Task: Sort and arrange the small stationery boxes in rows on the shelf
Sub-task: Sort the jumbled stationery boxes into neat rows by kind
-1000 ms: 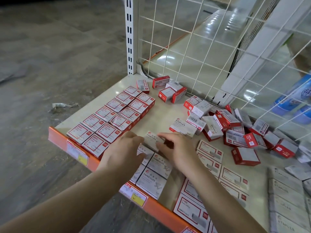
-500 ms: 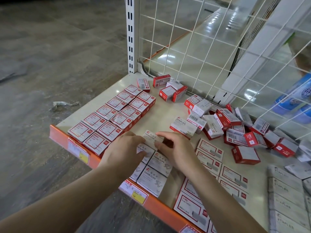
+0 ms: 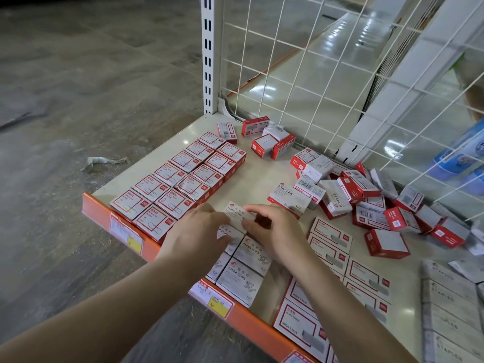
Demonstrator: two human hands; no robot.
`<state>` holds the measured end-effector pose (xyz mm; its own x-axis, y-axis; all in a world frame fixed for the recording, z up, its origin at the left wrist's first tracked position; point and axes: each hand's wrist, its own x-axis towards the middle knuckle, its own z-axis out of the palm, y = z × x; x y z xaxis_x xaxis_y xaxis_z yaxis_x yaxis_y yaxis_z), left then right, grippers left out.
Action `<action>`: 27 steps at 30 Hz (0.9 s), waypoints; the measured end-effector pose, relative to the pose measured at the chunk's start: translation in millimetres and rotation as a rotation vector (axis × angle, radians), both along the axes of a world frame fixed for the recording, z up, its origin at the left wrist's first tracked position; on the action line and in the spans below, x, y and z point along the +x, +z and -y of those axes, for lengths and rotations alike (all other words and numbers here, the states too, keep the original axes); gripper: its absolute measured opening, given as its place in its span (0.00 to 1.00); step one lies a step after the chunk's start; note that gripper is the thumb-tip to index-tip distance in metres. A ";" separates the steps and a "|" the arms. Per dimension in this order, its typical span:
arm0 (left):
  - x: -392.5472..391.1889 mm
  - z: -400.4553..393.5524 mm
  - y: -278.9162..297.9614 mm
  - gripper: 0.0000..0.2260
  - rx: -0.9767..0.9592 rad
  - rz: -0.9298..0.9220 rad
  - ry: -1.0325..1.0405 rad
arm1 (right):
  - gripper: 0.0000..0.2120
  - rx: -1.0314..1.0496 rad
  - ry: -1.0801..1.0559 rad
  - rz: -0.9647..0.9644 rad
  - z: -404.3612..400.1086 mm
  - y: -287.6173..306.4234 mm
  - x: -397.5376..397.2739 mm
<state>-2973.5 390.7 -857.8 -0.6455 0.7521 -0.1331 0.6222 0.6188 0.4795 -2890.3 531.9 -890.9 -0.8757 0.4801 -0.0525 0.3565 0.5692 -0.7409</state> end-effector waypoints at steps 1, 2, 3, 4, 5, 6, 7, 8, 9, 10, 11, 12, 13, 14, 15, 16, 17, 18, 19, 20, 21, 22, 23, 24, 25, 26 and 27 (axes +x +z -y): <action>-0.1 -0.3 -0.4 0.15 0.002 -0.001 -0.002 | 0.14 0.001 -0.001 0.003 -0.5 -0.5 -0.2; -0.2 -0.7 -0.4 0.15 0.004 -0.005 -0.003 | 0.14 -0.001 -0.003 0.004 -0.7 -0.6 -0.3; -0.4 -1.1 -0.5 0.15 0.005 -0.007 -0.004 | 0.14 -0.005 -0.006 0.005 -0.6 -0.1 -0.4; -0.7 -1.2 -0.6 0.15 0.005 -0.007 -0.004 | 0.14 -0.006 -0.006 0.008 -0.2 0.4 0.0; -1.0 -1.5 -0.5 0.15 0.004 -0.003 -0.003 | 0.15 -0.003 -0.003 0.011 0.1 1.4 0.3; -1.3 -1.5 -0.3 0.15 0.003 0.002 -0.002 | 0.15 0.003 0.002 0.014 0.0 1.8 0.7; -1.5 -1.3 0.1 0.14 0.003 0.006 -0.002 | 0.15 0.008 0.004 0.016 -0.2 2.3 1.4; -1.8 -1.2 0.5 0.14 0.006 0.005 -0.003 | 0.15 0.011 0.003 0.017 -0.4 3.1 2.4; -2.0 -1.0 0.8 0.14 0.010 -0.001 -0.004 | 0.15 0.013 -0.003 0.014 -0.4 4.3 4.1; -2.2 -0.9 1.2 0.15 0.016 -0.011 -0.006 | 0.15 0.018 -0.017 0.010 -1.1 5.4 6.2; -2.2 -1.0 1.9 0.15 0.023 -0.019 -0.007 | 0.15 0.026 -0.038 0.001 -2.5 6.6 8.7; -2.1 -1.6 2.6 0.15 0.032 -0.027 -0.008 | 0.15 0.032 -0.067 -0.013 -4.6 7.9 11.5; -1.5 -3.3 3.6 0.15 0.044 -0.036 -0.011 | 0.14 0.034 -0.097 -0.030 -7.6 10.3 15.2; -1.5 -4.3 4.7 0.15 0.056 -0.044 -0.014 | 0.13 0.039 -0.121 -0.045 -10.4 11.5 17.6; -0.4 -6.1 6.1 0.15 0.067 -0.053 -0.022 | 0.12 0.051 -0.144 -0.054 -13.8 12.8 20.6; 1.1 -8.6 7.1 0.14 0.072 -0.060 -0.038 | 0.11 0.066 -0.171 -0.059 -18.0 14.2 24.2; 2.9 -10.9 7.5 0.14 0.072 -0.065 -0.058 | 0.11 0.081 -0.201 -0.064 -22.1 15.6 28.3; 5.0 -12.9 7.7 0.14 0.072 -0.066 -0.076 | 0.10 0.093 -0.232 -0.072 -26.0 16.8 32.5; 7.5 -15.2 7.3 0.14 0.071 -0.067 -0.095 | 0.10 0.109 -0.264 -0.078 -29.6 18.0 36.9; 10.1 -17.5 6.5 0.15 0.070 -0.071 -0.118 | 0.09 0.134 -0.296 -0.083 -33.4 18.5 41.3; 12.4 -20.0 5.4 0.15 0.067 -0.076 -0.142 | 0.09 0.167 -0.326 -0.087 -37.0 19.0 45.2; 14.4 -22.7 3.7 0.15 0.058 -0.086 -0.165 | 0.08 0.198 -0.350 -0.084 -40.4 19.3 48.2; 15.8 -25.4 2.0 0.16 0.044 -0.101 -0.187 | 0.08 0.217 -0.364 -0.067 -43.0 20.5 50.4; 16.6 -28.1 0.3 0.17 0.026 -0.115 -0.205 | 0.09 0.229 -0.365 -0.040 -45.0 21.6 51.2; 17.1 -30.4 -1.2 0.17 0.013 -0.127 -0.217 | 0.12 0.237 -0.351 -0.006 -45.9 22.8 51.3; 17.1 -32.4 -2.4 0.18 0.006 -0.134 -0.224 | 0.14 0.248 -0.328 0.034 -46.6 24.1 50.6; 17.0 -33.7 -3.1 0.18 0.004 -0.139 -0.225 | 0.17 0.261 -0.306 0.070 -46.6 25.9 49.4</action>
